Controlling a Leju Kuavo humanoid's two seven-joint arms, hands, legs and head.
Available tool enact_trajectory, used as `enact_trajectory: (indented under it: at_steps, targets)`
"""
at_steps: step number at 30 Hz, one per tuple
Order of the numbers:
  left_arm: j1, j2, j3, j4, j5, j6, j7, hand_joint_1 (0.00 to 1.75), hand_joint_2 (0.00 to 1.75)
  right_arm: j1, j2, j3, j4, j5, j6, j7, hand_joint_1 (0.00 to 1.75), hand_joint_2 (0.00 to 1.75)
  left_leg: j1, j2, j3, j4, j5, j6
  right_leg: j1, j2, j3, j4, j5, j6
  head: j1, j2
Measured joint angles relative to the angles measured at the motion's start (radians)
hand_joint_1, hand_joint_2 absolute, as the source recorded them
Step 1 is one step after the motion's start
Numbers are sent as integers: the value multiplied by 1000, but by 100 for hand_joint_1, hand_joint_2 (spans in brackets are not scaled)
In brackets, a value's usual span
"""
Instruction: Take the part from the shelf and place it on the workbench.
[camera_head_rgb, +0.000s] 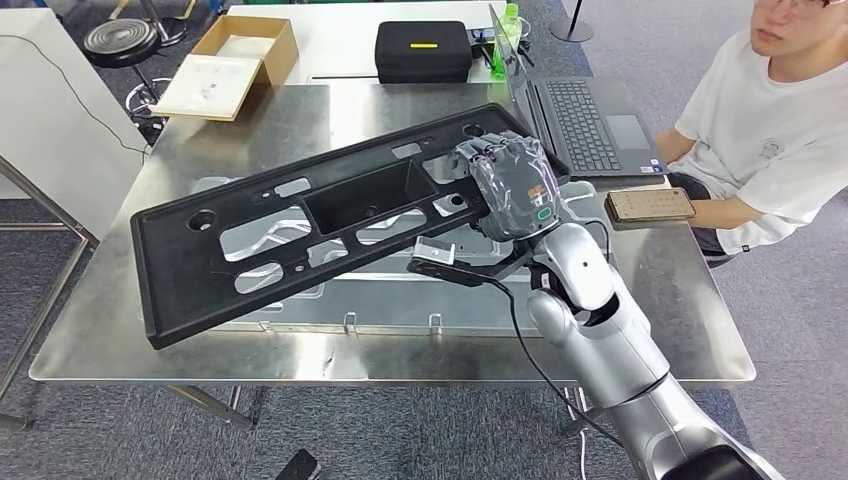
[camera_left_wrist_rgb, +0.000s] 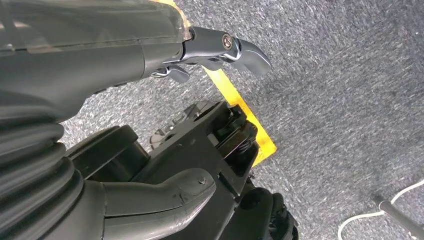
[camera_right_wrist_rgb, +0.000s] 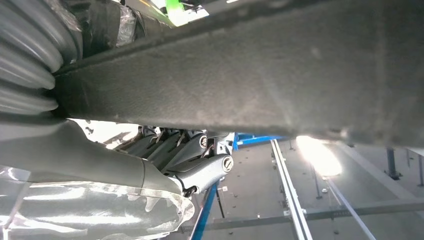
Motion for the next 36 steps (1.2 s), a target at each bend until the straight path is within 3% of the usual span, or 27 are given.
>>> enact_trajectory:
  at_steps: [2, 3, 4, 8, 10, 12, 13, 14, 16, 18, 19, 22, 24, 27, 28, 29, 30, 33, 34, 36]
  targets:
    - [0, 0, 0, 0, 2, 0, -1, 0, 175, 0, 0, -2, 1, 0, 0, 0, 175, 175, -2, 0, 59, -131, 66, 6, 2, 2, 5, 5, -8, 5, 0, 0]
    - [-1, 0, 0, 0, 4, 0, -1, 0, 175, -1, 0, -3, 3, 0, 0, 0, 175, 175, -3, -1, 82, -181, 81, 10, 3, 2, 4, 8, -12, 9, 0, 0]
    - [-1, 0, 0, 0, 7, 1, 0, 0, 175, -1, 0, -5, 4, -1, 0, 0, 175, 175, -5, -1, 94, -207, 84, 14, 4, 2, 2, 10, -13, 13, 0, 0]
    - [0, 0, 0, 0, 15, 6, 4, 0, 175, -1, -2, -14, 13, -2, 0, 0, 175, 175, -4, -3, 105, -227, 80, 30, 3, 2, -6, 24, -26, 30, 0, 0]
    - [-2, 0, 0, 0, 15, 6, 4, 0, 175, -3, -4, -19, 16, -4, 0, 2, 175, 175, -1, -1, 115, -235, 80, 39, 0, 0, -46, 107, -68, 39, 0, 0]
    - [-3, 0, 0, 0, 14, 7, 5, 0, 175, -1, -7, -23, 21, -8, 0, 5, 175, 175, -1, 0, 119, -235, 76, 45, -3, 0, -117, 233, -113, 44, 1, 0]
    - [-3, 0, 0, 0, 14, 9, 5, 0, 175, 1, -9, -24, 25, -9, 0, 7, 175, 175, -1, 0, 120, -234, 74, 47, -5, 0, -144, 273, -117, 47, 1, 0]
    - [-3, 0, 0, 0, 13, 11, 5, 0, 175, 2, -11, -26, 30, -10, 0, 10, 175, 175, -1, 0, 122, -233, 71, 47, -8, 0, -154, 278, -102, 48, 1, 0]
    - [-3, 0, 0, 0, 10, 20, 5, 0, 175, 1, -16, -34, 40, -13, -1, 14, 175, 175, 0, -2, 127, -229, 64, 44, -14, -2, -118, 182, -29, 50, 1, 0]
    - [-3, 0, 0, 0, 6, 27, 4, 0, 175, -2, -20, -46, 52, -15, -5, 16, 175, 175, -2, -3, 130, -223, 56, 35, -14, -3, -63, 64, 20, 48, 0, 0]
    - [-3, 0, 0, 0, 4, 30, 2, 0, 175, -3, -22, -52, 60, -16, -8, 16, 175, 175, -4, -3, 129, -221, 54, 30, -12, -3, -50, 32, 26, 46, 0, 0]
    - [-3, 0, 0, 0, 3, 30, -6, 0, 175, -3, -31, -71, 86, -20, -20, 16, 175, 175, -4, -3, 128, -223, 50, 15, -8, -1, -44, 17, 21, 33, 0, 0]
    - [-2, 0, 0, 0, 4, 29, -11, 0, 175, -2, -38, -86, 101, -24, -26, 16, 175, 175, -2, -2, 117, -191, 25, 7, -10, -1, -37, 10, 22, 19, 0, 0]
    - [-1, 0, 0, 0, 6, 28, -12, 0, 175, -2, -41, -99, 119, -27, -34, 16, 175, 175, 0, -1, 35, -17, -54, 1, -7, -1, -29, 7, 19, 6, 0, 0]
    - [0, 0, 0, 0, 6, 27, -12, 0, 175, 0, -41, -102, 125, -27, -35, 16, 175, 175, 0, -1, 6, 35, -68, 0, -5, -1, -28, 7, 18, 4, 0, 0]
    - [1, 0, 0, 0, 6, 27, -12, 0, 175, 1, -41, -105, 132, -27, -36, 16, 175, 175, 0, -1, -8, 55, -63, 1, -3, 0, -26, 7, 16, 3, 0, 0]
    - [2, 0, 0, 0, 6, 26, -12, 0, 175, 3, -42, -109, 139, -27, -37, 16, 175, 175, -1, -1, -5, 38, -40, 3, -2, 0, -24, 8, 15, 3, 0, 0]
    - [2, 1, 0, 0, 6, 26, -13, 0, 175, 4, -45, -128, 157, -27, -46, 15, 175, 175, -5, -1, 75, -147, 57, 18, 2, 2, -20, 13, 8, 7, 0, 0]
    - [2, 2, 0, 0, 6, 26, -13, 0, 175, 4, -46, -136, 163, -27, -50, 14, 175, 175, -7, -1, 95, -191, 69, 22, 3, 2, -21, 14, 7, 11, 0, 0]
    - [3, 3, 0, 0, 6, 26, -13, 0, 175, 6, -50, -150, 175, -27, -55, 12, 175, 175, -12, -2, 107, -216, 69, 27, 3, 1, -23, 13, 8, 20, 0, 0]
